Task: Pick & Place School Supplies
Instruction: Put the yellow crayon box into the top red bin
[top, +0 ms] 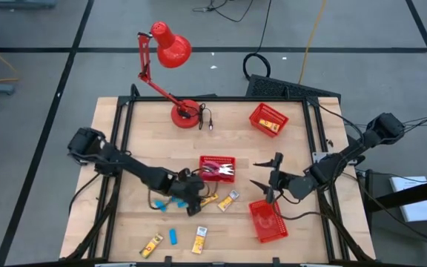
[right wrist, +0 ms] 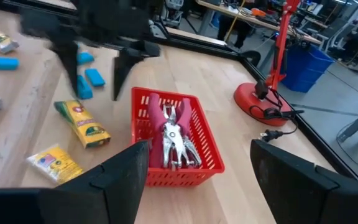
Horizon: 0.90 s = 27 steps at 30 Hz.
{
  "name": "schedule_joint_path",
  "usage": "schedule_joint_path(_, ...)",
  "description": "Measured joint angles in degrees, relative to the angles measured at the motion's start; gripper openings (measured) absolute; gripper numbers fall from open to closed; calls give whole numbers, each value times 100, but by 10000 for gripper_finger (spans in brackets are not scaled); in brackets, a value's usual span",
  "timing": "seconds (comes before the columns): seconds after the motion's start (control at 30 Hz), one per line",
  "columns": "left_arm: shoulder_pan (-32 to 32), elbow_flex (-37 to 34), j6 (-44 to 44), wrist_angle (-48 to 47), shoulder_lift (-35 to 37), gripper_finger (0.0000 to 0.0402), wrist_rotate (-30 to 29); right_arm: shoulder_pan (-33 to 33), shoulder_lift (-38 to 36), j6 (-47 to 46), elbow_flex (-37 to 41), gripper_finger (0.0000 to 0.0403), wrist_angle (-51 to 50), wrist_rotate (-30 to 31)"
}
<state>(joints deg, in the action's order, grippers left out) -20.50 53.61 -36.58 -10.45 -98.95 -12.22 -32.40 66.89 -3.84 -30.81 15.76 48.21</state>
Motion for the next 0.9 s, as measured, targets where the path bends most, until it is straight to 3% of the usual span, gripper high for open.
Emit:
schedule_joint_path(0.27, 100, 726, 274, -708, -640, 269, 136, -74, 0, -2, 17, 274, -100, 0)
schedule_joint_path(0.53, 137, 795, 348, -737, -669, 274, 588, -77, 0, -2, 22, 274, -191, -27)
schedule_joint_path(0.9, 161, 793, 195, -606, -692, 358, 1074, -79, 0, -2, 22, 274, -194, -47)
